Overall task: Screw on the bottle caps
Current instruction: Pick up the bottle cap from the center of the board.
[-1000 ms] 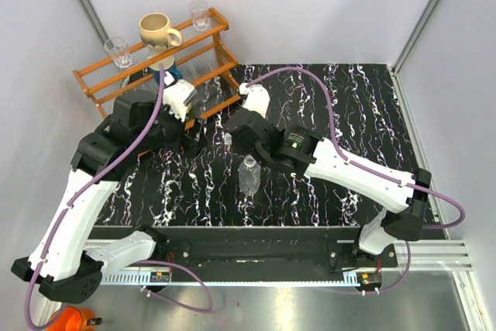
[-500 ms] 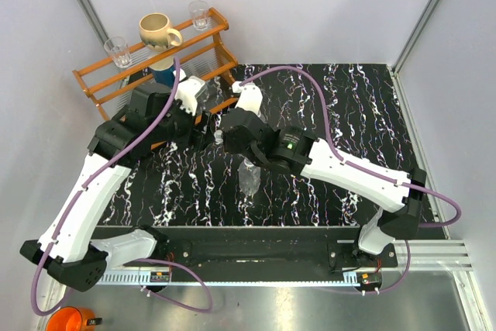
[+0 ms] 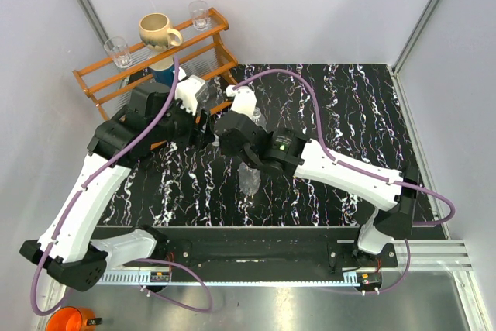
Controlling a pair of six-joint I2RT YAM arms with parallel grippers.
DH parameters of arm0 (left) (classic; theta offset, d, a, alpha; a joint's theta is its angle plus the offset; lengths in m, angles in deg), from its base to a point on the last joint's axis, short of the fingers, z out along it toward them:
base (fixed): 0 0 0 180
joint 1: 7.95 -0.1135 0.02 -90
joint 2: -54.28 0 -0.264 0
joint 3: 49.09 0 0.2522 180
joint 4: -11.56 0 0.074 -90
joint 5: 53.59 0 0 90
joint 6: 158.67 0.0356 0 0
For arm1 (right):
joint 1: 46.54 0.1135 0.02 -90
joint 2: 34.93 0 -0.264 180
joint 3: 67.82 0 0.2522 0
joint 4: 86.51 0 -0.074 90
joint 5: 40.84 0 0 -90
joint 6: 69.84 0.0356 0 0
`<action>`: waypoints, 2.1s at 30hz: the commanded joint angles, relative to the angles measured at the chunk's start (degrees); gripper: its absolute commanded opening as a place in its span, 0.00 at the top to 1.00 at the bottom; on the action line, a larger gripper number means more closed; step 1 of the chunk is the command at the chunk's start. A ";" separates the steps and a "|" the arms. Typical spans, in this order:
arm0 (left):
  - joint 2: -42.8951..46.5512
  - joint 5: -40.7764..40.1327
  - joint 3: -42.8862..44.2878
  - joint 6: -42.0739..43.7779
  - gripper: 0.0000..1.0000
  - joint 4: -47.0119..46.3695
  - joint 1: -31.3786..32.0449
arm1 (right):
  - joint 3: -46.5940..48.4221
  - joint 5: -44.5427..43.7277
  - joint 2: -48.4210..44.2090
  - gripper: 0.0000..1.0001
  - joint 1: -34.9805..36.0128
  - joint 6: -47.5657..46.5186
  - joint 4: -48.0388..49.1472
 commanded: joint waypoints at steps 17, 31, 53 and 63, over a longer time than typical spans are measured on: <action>0.15 -4.76 0.46 0.27 0.70 -3.25 1.04 | 2.63 -1.59 -2.08 1.00 3.51 -0.64 3.26; 1.47 -3.44 -1.65 0.71 0.92 -3.16 1.04 | 4.82 0.87 -2.34 0.90 4.21 -3.10 9.75; 1.91 0.41 -2.36 0.27 1.00 -2.11 -0.54 | 2.02 2.29 -9.79 0.54 4.57 -8.37 12.22; -4.23 47.90 9.60 -5.78 1.00 0.10 -5.97 | -40.59 13.77 -43.37 0.38 4.65 -32.85 41.87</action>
